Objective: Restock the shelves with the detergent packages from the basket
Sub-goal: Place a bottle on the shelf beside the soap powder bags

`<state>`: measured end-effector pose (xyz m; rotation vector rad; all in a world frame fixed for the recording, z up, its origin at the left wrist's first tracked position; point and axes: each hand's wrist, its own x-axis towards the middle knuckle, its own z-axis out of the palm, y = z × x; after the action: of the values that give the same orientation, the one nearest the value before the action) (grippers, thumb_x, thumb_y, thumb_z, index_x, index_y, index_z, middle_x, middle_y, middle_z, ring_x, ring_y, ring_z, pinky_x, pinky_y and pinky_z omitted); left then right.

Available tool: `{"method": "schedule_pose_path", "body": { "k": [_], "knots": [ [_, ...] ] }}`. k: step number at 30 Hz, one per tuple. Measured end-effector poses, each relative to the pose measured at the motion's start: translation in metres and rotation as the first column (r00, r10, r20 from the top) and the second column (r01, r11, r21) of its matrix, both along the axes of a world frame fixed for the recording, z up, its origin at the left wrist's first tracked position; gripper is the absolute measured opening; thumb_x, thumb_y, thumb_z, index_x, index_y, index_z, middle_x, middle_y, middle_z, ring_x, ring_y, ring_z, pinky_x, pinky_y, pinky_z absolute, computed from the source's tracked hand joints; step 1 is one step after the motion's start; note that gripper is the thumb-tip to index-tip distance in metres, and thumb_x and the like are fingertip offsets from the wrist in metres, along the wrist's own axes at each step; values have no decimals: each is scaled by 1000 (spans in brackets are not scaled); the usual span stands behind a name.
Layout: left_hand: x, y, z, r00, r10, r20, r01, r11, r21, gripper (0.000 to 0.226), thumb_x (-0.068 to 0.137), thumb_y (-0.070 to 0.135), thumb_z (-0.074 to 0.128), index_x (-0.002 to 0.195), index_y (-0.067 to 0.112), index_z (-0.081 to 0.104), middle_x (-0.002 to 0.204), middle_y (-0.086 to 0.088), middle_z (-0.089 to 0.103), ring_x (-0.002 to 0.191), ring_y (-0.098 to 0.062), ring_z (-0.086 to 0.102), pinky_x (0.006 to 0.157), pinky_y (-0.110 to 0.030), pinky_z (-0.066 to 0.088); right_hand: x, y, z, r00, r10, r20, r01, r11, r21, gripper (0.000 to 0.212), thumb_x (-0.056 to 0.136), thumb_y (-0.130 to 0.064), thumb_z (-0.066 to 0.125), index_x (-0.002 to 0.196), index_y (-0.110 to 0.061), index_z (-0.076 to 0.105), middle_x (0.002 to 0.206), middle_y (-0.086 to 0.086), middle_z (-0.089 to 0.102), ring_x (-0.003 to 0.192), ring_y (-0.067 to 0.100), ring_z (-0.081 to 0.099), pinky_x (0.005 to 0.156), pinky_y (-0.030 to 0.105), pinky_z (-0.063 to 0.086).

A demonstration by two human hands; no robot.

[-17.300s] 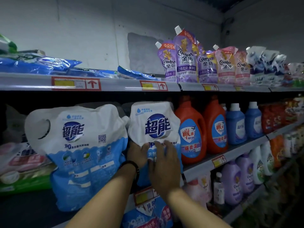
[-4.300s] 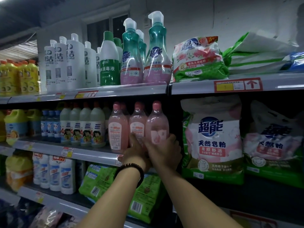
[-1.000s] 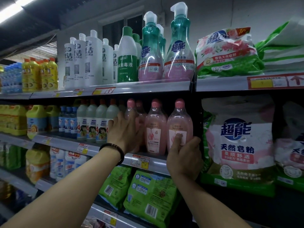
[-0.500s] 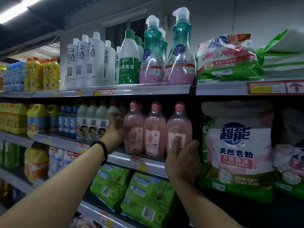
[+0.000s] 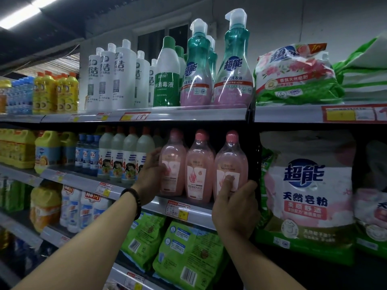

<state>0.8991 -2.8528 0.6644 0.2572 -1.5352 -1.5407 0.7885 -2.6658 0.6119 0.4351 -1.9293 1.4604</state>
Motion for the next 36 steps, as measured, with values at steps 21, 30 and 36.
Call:
{"method": "schedule_pose_path", "body": {
  "k": [21, 30, 36],
  "knots": [
    [-7, 21, -14, 935, 337, 109, -294, 910, -294, 72, 79, -16, 57, 135, 23, 32, 118, -7, 60, 103, -22, 67, 75, -32, 60, 1, -1, -1, 1000, -10, -17, 10, 1000, -20, 46, 102, -63, 35, 107, -18, 37, 99, 10, 68, 83, 33, 68, 75, 45, 58],
    [1, 72, -38, 675, 698, 237, -469, 655, -593, 92, 85, 27, 72, 157, 18, 17, 155, -20, 29, 147, -45, 25, 114, -69, 32, 3, 10, 4, 977, 197, 76, -191, 978, -79, 41, 99, -66, 43, 104, -27, 33, 108, 4, 65, 92, 31, 69, 83, 47, 58],
    [31, 104, -89, 758, 639, 127, -412, 621, -666, 73, 81, 12, 72, 142, 21, 33, 140, -5, 35, 127, -25, 35, 102, -38, 28, 24, 53, -15, 927, 357, 117, -314, 907, -282, 53, 93, -38, 76, 132, -17, 47, 135, 8, 50, 117, 26, 57, 90, 36, 50]
  ]
}}
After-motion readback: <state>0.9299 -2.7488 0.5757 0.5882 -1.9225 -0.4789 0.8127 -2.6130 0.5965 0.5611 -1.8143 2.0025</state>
